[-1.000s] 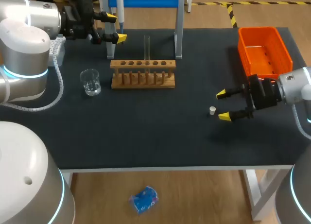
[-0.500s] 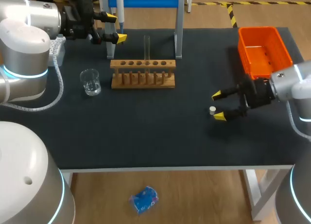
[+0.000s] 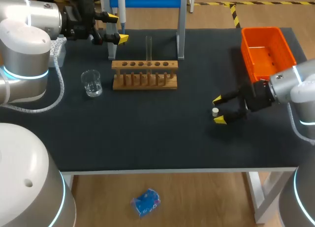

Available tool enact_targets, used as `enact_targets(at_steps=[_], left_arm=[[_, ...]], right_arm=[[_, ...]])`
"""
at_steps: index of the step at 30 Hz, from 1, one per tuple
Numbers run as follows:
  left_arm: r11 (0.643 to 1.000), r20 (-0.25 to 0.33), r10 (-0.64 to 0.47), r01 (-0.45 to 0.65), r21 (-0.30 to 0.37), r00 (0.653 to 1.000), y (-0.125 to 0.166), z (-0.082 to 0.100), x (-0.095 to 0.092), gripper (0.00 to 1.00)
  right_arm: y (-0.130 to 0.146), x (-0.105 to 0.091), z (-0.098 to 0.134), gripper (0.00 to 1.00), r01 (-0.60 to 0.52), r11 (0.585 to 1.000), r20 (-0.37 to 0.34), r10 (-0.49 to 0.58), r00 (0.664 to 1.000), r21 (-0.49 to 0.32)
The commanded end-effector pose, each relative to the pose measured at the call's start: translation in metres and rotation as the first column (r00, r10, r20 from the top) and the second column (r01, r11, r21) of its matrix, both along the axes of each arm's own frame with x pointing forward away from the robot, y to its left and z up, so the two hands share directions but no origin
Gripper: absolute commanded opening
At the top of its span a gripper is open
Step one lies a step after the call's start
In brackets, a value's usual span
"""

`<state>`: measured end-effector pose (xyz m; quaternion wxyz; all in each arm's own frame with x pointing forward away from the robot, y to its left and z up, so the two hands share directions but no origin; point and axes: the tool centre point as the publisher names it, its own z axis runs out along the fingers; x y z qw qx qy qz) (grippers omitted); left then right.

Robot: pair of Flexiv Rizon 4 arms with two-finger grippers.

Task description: Invert the test tube, pick up the pipette, mount the tip to pipette, aspirate from beaker and dispense into the tube, eject the tip, return the pipette, and cap with the stopper.

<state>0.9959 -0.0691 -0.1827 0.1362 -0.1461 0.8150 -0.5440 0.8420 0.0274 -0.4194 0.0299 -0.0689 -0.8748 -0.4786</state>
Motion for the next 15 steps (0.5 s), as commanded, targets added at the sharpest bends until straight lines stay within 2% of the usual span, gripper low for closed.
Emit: enact_targets(at_steps=[1,5,9,11,15], left_arm=[[1.000,0.001,0.002,-0.002,0.000,1.000,0.0000,-0.0002,-0.0007,1.00],[1.000,0.001,0.002,-0.002,0.000,1.000,0.0000,-0.0002,-0.0007,1.00],[1.000,0.001,0.002,-0.002,0.000,1.000,0.0000,-0.0002,-0.0007,1.00],[1.000,0.001,0.002,-0.002,0.000,1.000,0.0000,-0.0002,-0.0007,1.00],[1.000,0.001,0.002,-0.002,0.000,1.000,0.0000,-0.0002,-0.0007,1.00]], right_arm=[[0.0001,0.0026,-0.0057,0.81,-0.002,1.000,-0.004,0.002,1.000,-0.003],[-0.0015,0.0033,-0.0075,0.65,0.000,1.000,-0.007,-0.001,1.000,-0.006],[-0.0026,0.0045,-0.0089,0.70,0.004,1.000,-0.008,-0.004,1.000,-0.006],[-0.0026,0.0051,-0.0090,0.66,0.006,1.000,-0.008,-0.006,1.000,-0.004],[-0.0017,0.0069,-0.0088,0.66,0.007,1.000,-0.006,-0.007,1.000,-0.002]])
